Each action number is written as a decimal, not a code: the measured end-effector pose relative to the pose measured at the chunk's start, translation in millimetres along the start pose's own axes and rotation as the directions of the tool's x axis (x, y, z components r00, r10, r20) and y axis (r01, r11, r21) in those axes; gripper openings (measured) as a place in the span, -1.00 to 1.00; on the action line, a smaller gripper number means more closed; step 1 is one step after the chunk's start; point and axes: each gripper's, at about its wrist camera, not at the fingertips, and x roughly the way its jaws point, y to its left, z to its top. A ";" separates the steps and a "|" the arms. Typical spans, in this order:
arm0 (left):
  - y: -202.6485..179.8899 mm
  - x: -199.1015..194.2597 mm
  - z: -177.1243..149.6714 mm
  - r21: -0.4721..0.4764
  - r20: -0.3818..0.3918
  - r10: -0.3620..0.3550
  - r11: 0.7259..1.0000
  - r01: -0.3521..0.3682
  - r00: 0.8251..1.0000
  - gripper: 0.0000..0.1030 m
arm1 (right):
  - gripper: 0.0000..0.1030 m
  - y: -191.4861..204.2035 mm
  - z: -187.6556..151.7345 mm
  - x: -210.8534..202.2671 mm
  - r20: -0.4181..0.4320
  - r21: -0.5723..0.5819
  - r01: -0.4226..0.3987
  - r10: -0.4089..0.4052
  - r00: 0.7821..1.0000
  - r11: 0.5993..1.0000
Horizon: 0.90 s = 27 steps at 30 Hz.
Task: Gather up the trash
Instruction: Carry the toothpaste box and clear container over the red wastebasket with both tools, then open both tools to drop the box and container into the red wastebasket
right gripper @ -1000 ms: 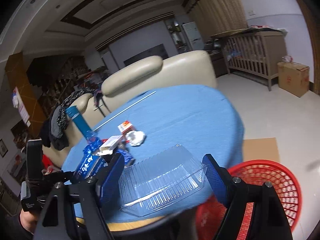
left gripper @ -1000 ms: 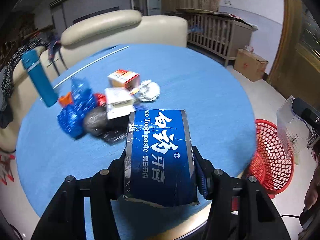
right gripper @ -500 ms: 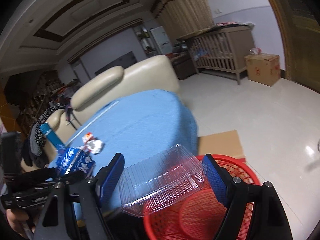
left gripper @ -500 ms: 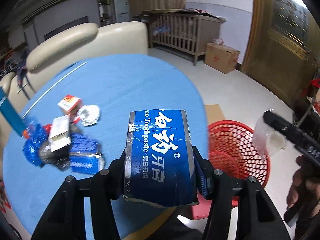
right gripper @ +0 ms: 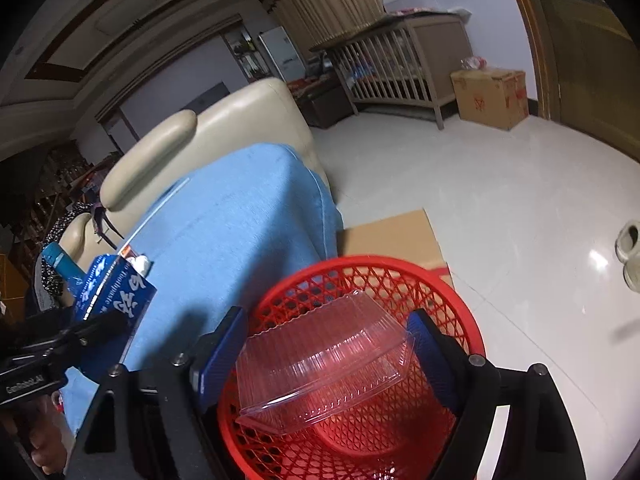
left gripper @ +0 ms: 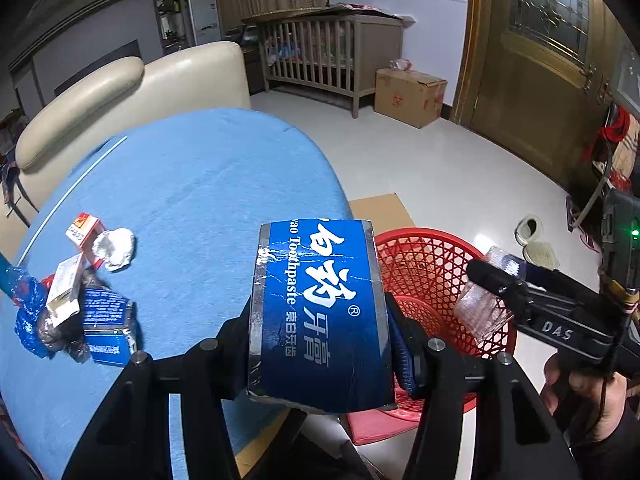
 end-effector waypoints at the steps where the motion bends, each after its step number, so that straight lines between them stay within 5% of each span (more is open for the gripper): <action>1: -2.3 1.6 0.8 0.005 -0.003 -0.003 1.000 0.003 1.000 0.13 | 0.65 -0.3 -0.6 2.7 -0.008 0.005 0.007 -0.007 1.000 1.000; 20: -39.6 24.7 5.1 0.088 -0.065 -0.057 0.994 0.063 0.996 0.14 | 0.68 -22.1 5.4 -12.6 0.028 0.118 0.029 -0.033 0.999 0.993; 27: -49.3 42.0 8.5 0.079 -0.130 -0.128 0.987 0.139 0.983 0.23 | 0.68 -27.8 10.5 -19.5 0.051 0.136 0.021 -0.029 0.998 0.991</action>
